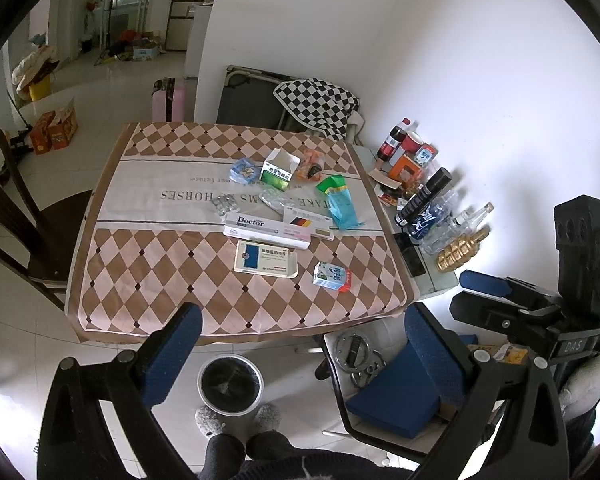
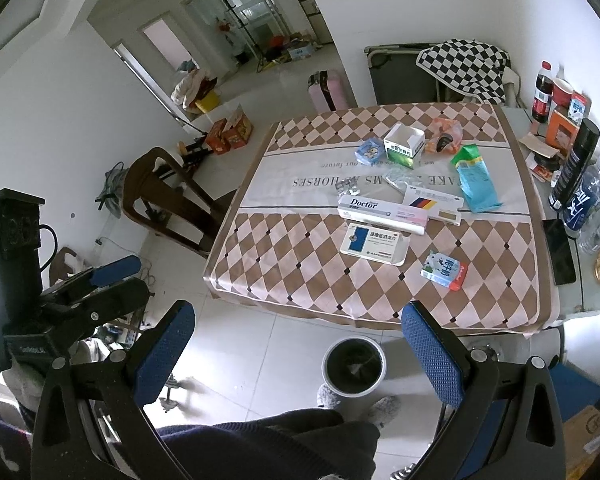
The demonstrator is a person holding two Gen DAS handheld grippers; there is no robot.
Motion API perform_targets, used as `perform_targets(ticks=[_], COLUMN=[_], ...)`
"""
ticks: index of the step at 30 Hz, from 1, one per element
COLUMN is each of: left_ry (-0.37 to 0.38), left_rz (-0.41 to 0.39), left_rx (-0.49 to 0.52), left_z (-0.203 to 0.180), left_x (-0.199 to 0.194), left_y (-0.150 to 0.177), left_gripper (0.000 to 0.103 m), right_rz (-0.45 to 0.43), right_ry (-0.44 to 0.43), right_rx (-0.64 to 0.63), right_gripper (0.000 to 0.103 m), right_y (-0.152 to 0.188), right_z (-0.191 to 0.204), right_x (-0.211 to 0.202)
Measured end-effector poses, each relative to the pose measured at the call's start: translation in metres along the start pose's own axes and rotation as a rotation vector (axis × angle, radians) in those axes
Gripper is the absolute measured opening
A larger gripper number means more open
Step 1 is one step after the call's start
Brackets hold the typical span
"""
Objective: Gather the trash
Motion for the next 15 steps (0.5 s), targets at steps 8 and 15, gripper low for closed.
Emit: perform_targets(ticks=[8,15], left_ry=[0.006,0.007], left_rz=[0.004,0.008], left_rx=[0.003,0.001], left_z=[0.0026,0.0042], left_x=[-0.0005,-0.0017], left_y=[-0.0009,-0.0013], left_gripper=[0.103,0.103], right_rz=[0.001,0.003], right_ry=[-0.001,-0.001], right_rx=[-0.004,-0.006], right_gripper=[0.103,0.103], right_y=[-0.0021,-0.0021], right_z=[0.0045,0.0042], right_x=[0.0008,0.0014])
Point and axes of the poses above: each gripper's, at about its wrist camera, not at the fingertips, and x roughly the way its jaws point, z to its left, y to its underside, the point moved 1 cm from there along x, roughly the way its jaws point, and after that the axes turned 2 degrees about -x, right-handed, at the moved point
